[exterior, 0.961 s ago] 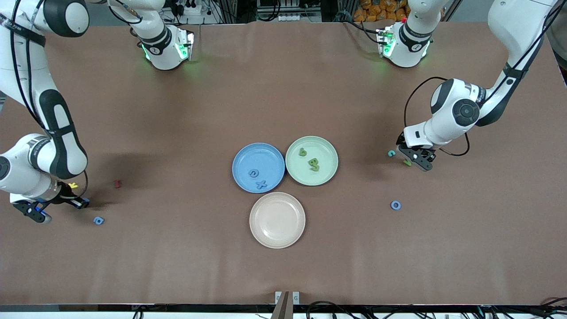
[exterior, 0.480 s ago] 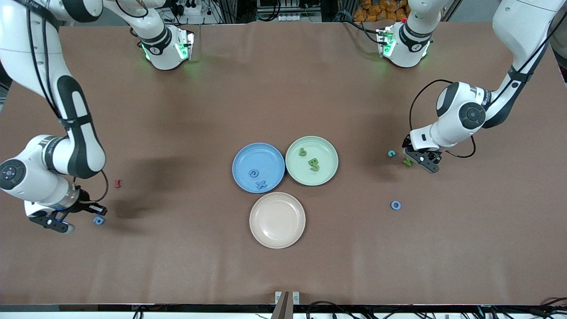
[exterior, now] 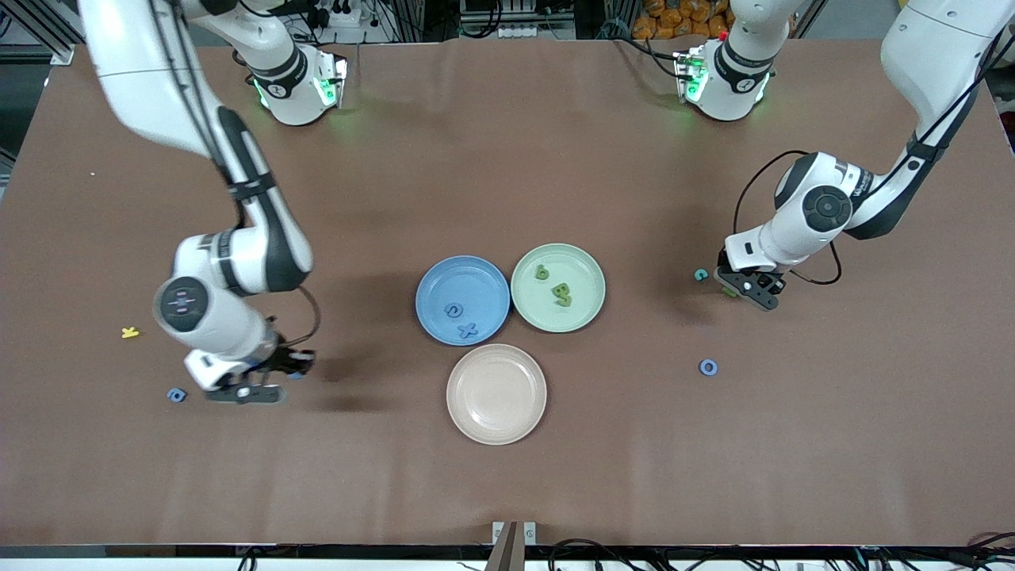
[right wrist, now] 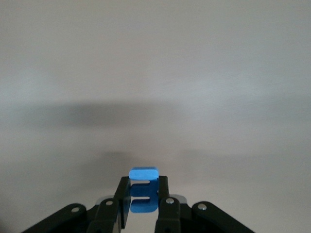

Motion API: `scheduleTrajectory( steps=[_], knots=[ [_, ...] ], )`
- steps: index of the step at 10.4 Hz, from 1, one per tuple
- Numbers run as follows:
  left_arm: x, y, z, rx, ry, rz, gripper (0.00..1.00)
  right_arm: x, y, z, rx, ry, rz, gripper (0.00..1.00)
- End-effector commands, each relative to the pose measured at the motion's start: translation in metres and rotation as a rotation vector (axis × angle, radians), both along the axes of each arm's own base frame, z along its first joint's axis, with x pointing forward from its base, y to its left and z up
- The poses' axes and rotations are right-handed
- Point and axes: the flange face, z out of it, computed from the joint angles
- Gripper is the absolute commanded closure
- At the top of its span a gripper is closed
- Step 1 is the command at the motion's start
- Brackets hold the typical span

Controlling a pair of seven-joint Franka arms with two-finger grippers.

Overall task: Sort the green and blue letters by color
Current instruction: 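Place the blue m on the blue plate while the left grasps green z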

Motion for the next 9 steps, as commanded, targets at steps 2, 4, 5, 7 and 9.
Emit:
scheduleTrajectory(
  steps=[2,4,5,7,9],
  knots=[
    [0.005,0.003,-0.009,-0.001,-0.016,0.017,0.50,-0.052,0.138,0.007,-0.007,0.019,0.186,1.00],
    [0.007,0.001,-0.013,-0.012,-0.011,0.019,0.51,-0.082,0.200,0.006,0.008,0.023,0.235,1.00],
    [0.008,0.001,-0.014,-0.013,-0.011,0.022,0.52,-0.095,0.223,0.003,0.010,0.026,0.260,1.00],
    [0.007,-0.001,-0.014,-0.012,-0.010,0.023,0.56,-0.122,0.262,0.000,0.013,0.034,0.291,1.00],
    [0.007,-0.001,-0.014,-0.012,-0.010,0.023,0.84,-0.139,0.284,-0.005,0.015,0.046,0.305,0.01]
  ],
)
